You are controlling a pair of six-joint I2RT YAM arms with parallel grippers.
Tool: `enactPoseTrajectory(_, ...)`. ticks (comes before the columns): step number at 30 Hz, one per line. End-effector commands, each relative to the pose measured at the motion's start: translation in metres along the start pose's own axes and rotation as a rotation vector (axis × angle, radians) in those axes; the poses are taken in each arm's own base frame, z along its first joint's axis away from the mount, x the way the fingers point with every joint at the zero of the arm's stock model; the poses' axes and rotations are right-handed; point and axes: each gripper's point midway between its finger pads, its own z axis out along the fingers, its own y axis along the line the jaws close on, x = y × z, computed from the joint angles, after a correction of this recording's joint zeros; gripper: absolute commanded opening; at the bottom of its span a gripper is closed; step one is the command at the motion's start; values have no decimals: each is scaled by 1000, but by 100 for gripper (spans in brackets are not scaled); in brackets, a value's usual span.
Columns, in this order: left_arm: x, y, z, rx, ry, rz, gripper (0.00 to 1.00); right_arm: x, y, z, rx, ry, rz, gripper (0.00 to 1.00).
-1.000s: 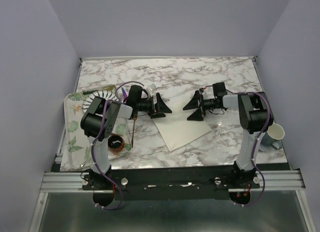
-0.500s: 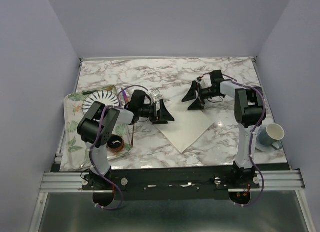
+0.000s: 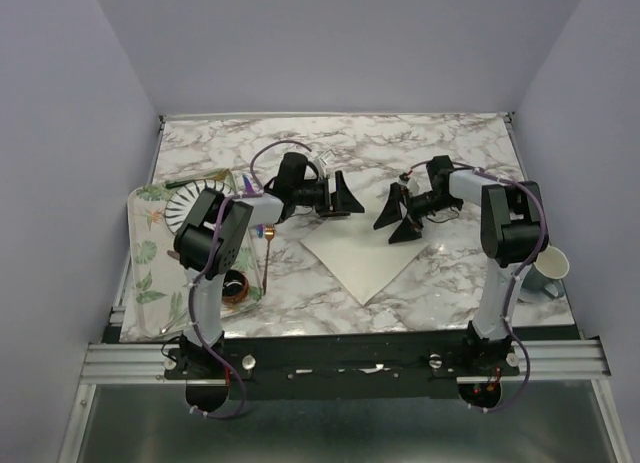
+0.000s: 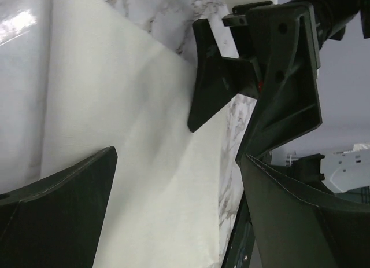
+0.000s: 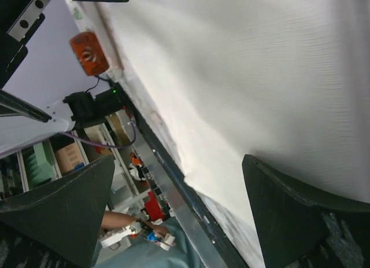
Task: Fold the napkin into a case and place the utensils inside
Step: Smooth out the square-folded napkin at the center of the board.
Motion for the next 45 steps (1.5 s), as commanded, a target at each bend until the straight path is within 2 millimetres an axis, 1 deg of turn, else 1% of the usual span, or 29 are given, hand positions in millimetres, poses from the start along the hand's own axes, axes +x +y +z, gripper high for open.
enactPoseTrajectory(1, 11, 49, 13, -122, -7, -121, 99, -8, -55, -1, 146, 35, 52, 99)
enactPoseTrajectory(5, 31, 80, 0, -216, 8, -206, 99, -13, -67, 4, 165, 59, 71, 98)
enactPoseTrajectory(9, 37, 95, -21, -283, -14, -250, 99, -14, -65, 4, 149, 76, 60, 98)
enactPoseTrajectory(11, 35, 78, -29, -251, -10, -202, 99, -9, -57, 1, 117, 98, 0, 97)
enactPoseTrajectory(12, 35, 69, -28, -228, -3, -178, 99, -11, -42, -3, 61, 92, -31, 97)
enactPoseTrajectory(15, 27, 25, -27, -115, 1, -83, 99, -8, -10, -16, -22, 104, -107, 97)
enactPoseTrajectory(17, 16, -8, -17, -49, -13, -16, 99, -3, 2, -21, -51, 108, -117, 97)
enactPoseTrajectory(19, 14, -22, -4, -26, -6, 17, 99, 1, 13, -26, -76, 102, -114, 96)
enactPoseTrajectory(21, -4, -32, 7, -9, -47, 36, 99, 5, 16, -29, -88, 99, -91, 94)
enactPoseTrajectory(22, -4, -25, 16, -12, -41, 25, 99, 8, 14, -30, -84, 99, -76, 93)
enactPoseTrajectory(23, -17, -32, 23, 3, -64, 44, 99, 6, 9, -32, -76, 86, -57, 91)
enactPoseTrajectory(24, -24, -30, 28, -2, -84, 22, 99, 4, 4, -33, -68, 77, -41, 90)
enactPoseTrajectory(25, -24, -17, 38, -13, -83, -2, 99, 2, -3, -35, -48, 68, -23, 88)
enactPoseTrajectory(26, -39, -23, 44, 1, -106, 13, 99, -3, -13, -38, -41, 47, 10, 83)
enactPoseTrajectory(27, -43, -20, 51, -11, -116, 10, 99, -6, -18, -38, -31, 43, 31, 80)
enactPoseTrajectory(28, -42, -4, 60, -39, -110, -14, 99, -7, -25, -36, -7, 44, 43, 78)
enactPoseTrajectory(29, -51, -3, 65, -46, -122, -18, 99, -14, -36, -38, 3, 23, 71, 73)
enactPoseTrajectory(30, -53, 2, 70, -51, -128, -29, 99, -15, -42, -36, 18, 24, 82, 71)
enactPoseTrajectory(31, -50, 21, 77, -86, -126, -59, 99, -16, -49, -35, 44, 26, 87, 69)
enactPoseTrajectory(33, -51, 32, 83, -108, -120, -74, 99, -17, -61, -30, 64, 31, 112, 64)
enactPoseTrajectory(34, -46, 46, 86, -133, -113, -89, 99, -17, -68, -28, 90, 34, 117, 63)
enactPoseTrajectory(36, -37, 65, 85, -182, -92, -131, 99, -17, -79, -25, 119, 42, 128, 59)
enactPoseTrajectory(38, -24, 87, 77, -234, -83, -200, 99, -17, -81, -24, 122, 45, 132, 53)
enactPoseTrajectory(39, -20, 91, 73, -244, -79, -213, 99, -15, -81, -21, 125, 53, 135, 52)
enactPoseTrajectory(40, -20, 90, 68, -249, -81, -215, 99, -13, -83, -20, 151, 61, 130, 49)
enactPoseTrajectory(41, -9, 97, 61, -265, -62, -225, 99, -12, -85, -22, 168, 64, 121, 47)
enactPoseTrajectory(43, -7, 86, 51, -257, -58, -208, 99, -3, -83, -16, 216, 96, 86, 45)
enactPoseTrajectory(44, 6, 89, 46, -269, -39, -218, 99, 7, -85, -14, 224, 120, 89, 43)
enactPoseTrajectory(45, 10, 85, 43, -263, -29, -213, 99, 13, -85, -11, 230, 136, 91, 43)
